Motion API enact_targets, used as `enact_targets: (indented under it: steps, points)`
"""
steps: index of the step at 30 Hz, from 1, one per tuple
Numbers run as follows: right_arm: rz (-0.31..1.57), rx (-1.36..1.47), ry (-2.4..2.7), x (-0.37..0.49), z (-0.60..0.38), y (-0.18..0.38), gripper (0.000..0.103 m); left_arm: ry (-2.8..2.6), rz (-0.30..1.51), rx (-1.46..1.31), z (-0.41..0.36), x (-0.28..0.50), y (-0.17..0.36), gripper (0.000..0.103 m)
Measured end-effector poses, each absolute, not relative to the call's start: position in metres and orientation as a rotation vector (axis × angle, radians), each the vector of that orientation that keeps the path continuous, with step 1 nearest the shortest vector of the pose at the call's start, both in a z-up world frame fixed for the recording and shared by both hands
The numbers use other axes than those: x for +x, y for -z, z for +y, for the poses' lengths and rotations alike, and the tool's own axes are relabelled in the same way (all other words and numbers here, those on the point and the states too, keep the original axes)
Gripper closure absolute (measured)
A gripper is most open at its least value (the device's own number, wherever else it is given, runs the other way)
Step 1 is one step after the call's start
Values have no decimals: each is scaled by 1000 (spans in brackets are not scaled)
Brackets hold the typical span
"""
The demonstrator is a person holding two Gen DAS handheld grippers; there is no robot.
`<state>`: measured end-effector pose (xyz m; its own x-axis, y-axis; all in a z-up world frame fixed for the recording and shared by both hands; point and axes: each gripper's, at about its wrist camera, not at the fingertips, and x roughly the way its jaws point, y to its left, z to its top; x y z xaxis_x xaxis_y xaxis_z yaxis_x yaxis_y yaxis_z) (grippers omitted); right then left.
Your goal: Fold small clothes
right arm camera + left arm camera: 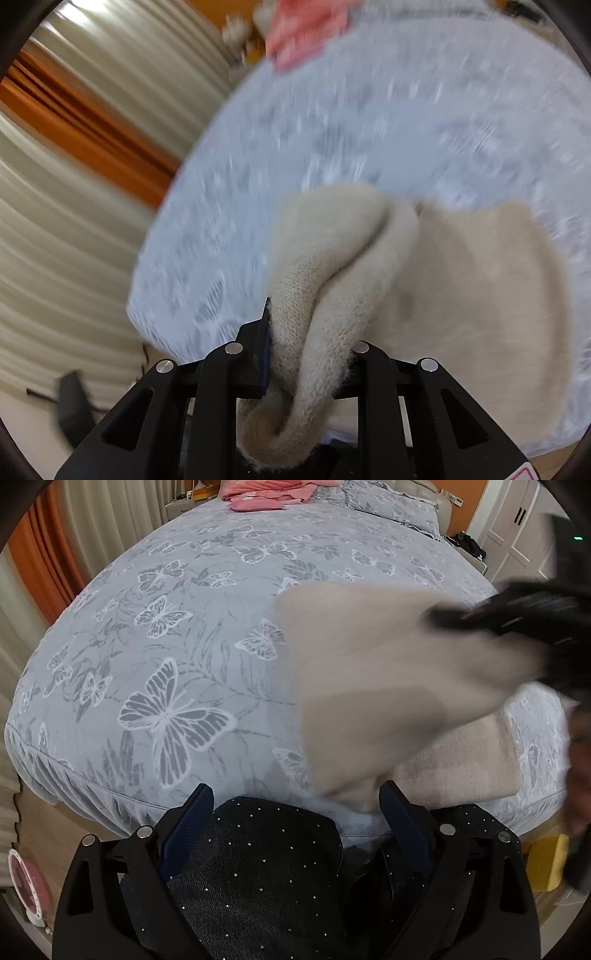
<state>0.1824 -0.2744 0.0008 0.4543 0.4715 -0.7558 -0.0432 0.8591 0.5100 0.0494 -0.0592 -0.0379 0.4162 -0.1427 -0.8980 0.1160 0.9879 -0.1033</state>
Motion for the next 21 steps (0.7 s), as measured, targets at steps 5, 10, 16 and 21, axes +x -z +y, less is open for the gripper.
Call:
enact_targets:
  steps: [5,10,16,21]
  points:
    - [1094,493,-132,148,-349,27,83,173,1138,-9,-67,50,41,14]
    - [1274,601,-22,128,-388,118,78,182,1169,9,-82,50,46,14]
    - [1239,669,-54,125,-385,108,60,187,1183,36,-94,51,48,14]
    - [1243,709,-76,138,-393,106,46,196,1200,44,-104,56,51,14]
